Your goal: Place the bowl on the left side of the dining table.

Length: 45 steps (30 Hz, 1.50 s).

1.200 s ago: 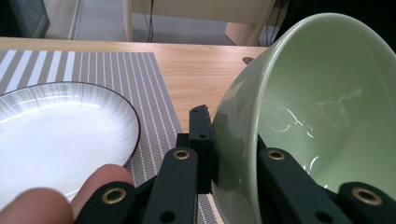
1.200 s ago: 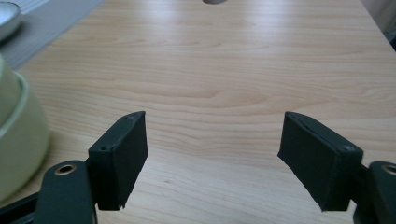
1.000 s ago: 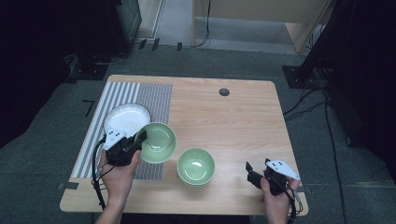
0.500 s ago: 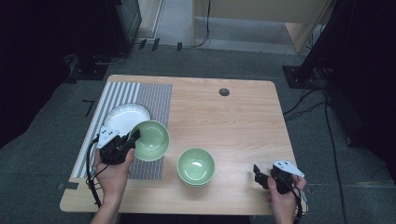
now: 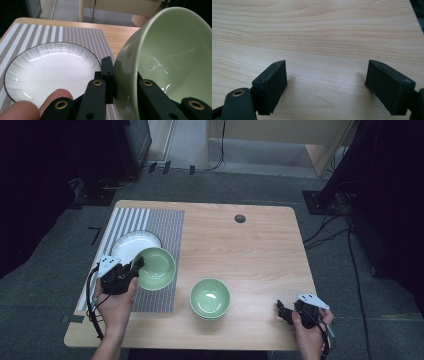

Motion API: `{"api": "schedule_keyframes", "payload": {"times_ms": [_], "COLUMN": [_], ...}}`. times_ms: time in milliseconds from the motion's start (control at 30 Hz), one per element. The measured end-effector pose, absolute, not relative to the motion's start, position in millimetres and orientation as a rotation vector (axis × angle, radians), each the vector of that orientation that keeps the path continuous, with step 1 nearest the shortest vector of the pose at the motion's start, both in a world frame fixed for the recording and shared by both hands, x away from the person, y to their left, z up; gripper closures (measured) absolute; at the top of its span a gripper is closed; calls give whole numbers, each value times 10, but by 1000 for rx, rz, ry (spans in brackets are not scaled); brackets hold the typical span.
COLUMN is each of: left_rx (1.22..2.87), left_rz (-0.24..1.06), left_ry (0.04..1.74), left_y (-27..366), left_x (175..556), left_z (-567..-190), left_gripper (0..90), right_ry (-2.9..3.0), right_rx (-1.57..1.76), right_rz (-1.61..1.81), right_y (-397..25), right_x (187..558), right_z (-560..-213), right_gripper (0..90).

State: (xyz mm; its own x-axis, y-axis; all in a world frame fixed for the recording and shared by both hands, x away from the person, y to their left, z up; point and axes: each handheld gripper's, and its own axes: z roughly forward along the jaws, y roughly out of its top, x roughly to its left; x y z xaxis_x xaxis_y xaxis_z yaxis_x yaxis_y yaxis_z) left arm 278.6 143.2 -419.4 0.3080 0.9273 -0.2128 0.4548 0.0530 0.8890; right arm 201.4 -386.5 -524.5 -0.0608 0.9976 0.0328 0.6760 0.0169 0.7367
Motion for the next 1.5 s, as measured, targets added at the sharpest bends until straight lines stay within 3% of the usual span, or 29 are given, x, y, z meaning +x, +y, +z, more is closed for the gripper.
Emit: {"api": "schedule_keyframes", "payload": {"times_ms": [633, 1500], "left_rx": [1526, 1511], "left_rz": [595, 595], "left_ry": [1352, 1439], "left_y": [1676, 1918], "left_x": [2910, 3269], "left_z": [-4201, -4253], "left_gripper": [824, 825], "right_ry": [1812, 1809], "right_rx": [1700, 1707], "right_rz": [812, 806], "right_y": [-4128, -4144], "right_x": [1970, 1973], "right_z": [-5253, -5256], "right_gripper": [111, 83]}}
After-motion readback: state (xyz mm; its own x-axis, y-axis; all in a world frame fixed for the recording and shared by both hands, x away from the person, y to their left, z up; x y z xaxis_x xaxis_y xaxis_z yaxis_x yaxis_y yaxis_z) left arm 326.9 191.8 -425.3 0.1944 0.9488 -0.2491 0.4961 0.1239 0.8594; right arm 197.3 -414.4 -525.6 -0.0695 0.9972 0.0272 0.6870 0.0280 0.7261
